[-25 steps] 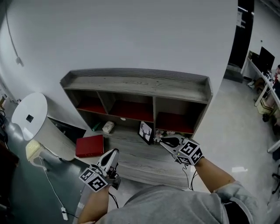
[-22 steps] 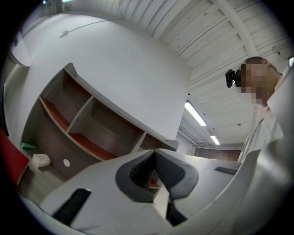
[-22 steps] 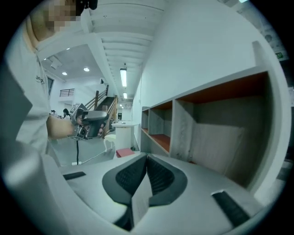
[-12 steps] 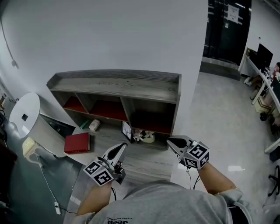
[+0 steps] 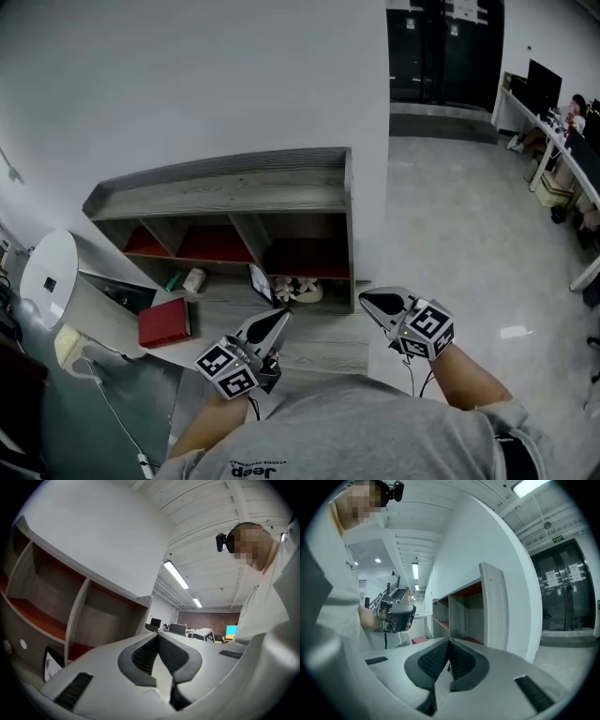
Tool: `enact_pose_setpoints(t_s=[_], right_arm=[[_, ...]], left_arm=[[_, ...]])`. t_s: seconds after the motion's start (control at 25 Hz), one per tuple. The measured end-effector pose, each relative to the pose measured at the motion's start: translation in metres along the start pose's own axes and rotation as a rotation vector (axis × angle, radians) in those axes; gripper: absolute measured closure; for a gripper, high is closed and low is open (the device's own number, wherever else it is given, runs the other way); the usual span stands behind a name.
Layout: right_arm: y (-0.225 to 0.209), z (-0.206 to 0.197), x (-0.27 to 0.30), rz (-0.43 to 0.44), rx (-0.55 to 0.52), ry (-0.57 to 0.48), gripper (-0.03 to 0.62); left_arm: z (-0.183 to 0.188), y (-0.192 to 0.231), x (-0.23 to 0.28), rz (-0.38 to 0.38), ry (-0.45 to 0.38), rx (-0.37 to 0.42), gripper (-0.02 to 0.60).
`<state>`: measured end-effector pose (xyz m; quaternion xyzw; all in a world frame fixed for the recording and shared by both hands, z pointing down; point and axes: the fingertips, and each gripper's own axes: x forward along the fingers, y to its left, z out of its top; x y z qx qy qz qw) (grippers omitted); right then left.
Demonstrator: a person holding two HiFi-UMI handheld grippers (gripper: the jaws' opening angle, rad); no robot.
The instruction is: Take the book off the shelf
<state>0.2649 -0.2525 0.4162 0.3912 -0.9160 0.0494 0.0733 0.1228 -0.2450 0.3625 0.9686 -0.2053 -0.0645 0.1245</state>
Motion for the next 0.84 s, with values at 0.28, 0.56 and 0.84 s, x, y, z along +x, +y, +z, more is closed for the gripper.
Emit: enact_pose_setpoints(t_s=[0.28,0.56,0.84], right_arm=[[0.0,0.002,-0.001,-0.02,-0.005,0.0,0.597],[0.003,0.009,0.008,0.001,-0.026,0.006,0.597],[0.005,0.009,0.019,0.015,-0.042,0.008,0.597]], left_arm=[[-0.002,0.007,0.002,-0.02,0.011,-0.013,0.569],[0.004,0.014,-0.004,-0.004,-0.005,-0.017,0.569],[0.006,0.023,-0.013,0.011,-0.017,-0.02,0.569]])
